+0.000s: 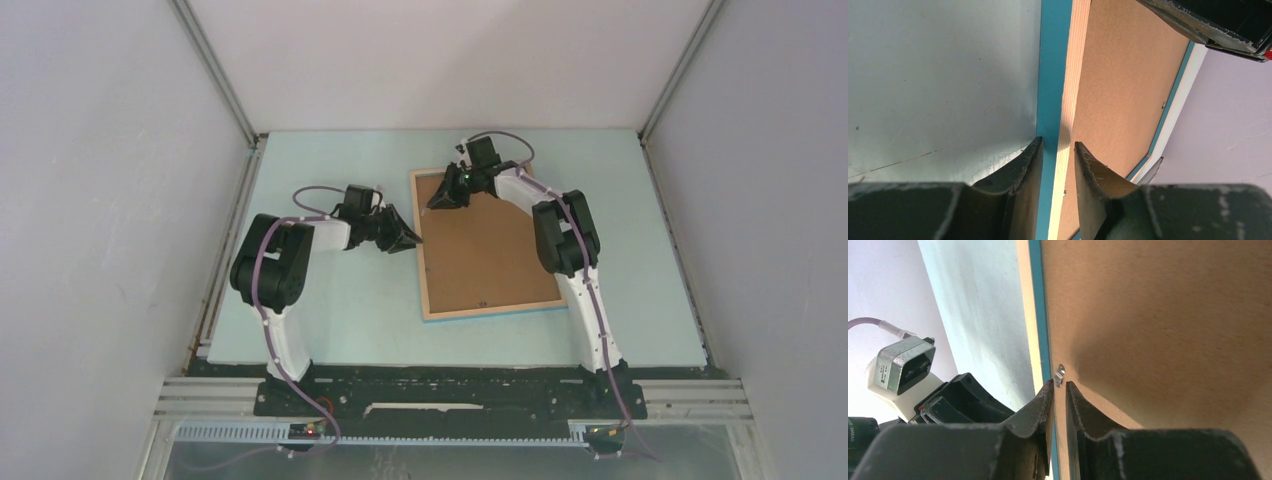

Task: Put the photo into the frame
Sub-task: Install the photo frame at the center of the board.

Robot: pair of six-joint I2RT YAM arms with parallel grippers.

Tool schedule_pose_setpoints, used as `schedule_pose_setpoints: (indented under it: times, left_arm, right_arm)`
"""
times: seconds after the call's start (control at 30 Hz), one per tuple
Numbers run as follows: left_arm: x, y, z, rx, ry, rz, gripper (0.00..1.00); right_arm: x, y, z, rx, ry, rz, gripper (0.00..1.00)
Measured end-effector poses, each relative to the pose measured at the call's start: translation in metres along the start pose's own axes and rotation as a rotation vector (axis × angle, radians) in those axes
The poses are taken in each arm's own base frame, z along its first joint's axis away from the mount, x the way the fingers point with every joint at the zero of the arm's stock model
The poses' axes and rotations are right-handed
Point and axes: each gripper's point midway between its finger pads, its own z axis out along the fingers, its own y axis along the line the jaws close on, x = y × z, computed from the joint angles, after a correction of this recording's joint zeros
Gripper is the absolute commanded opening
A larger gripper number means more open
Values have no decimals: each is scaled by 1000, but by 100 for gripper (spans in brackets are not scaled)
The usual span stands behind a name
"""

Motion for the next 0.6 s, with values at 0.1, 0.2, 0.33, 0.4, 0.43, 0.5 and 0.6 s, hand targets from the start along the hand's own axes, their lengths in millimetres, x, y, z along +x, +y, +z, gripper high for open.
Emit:
schedule_pose_setpoints:
  times: [0.1,0.2,0.33,0.4,0.43,0.5,0.6]
  left_arm:
    - [-1,-1,0,4,-4,3,33]
    - [-1,-1,0,6,-5,4,33]
    - [-1,-2,0,10,-5,5,31]
    - [-1,-2,0,10,-4,4,31]
    - [-1,-2,0,10,-5,5,31]
    - [-1,-2,0,10,-5,4,30]
    - [-2,-3,0,13,-5,5,30]
  right_arm:
    - [1,-5,-2,7,3,11,22]
    - [5,-9,-1,9,11,25,21]
    - [8,-4,2,-4,14,25,18]
    - [12,-1,5,-8,19,25,16]
    - [14,0,7,-7,23,27,14]
    - [19,3,10,-7,30,31,12]
    - [22,4,12,-9,33,36,12]
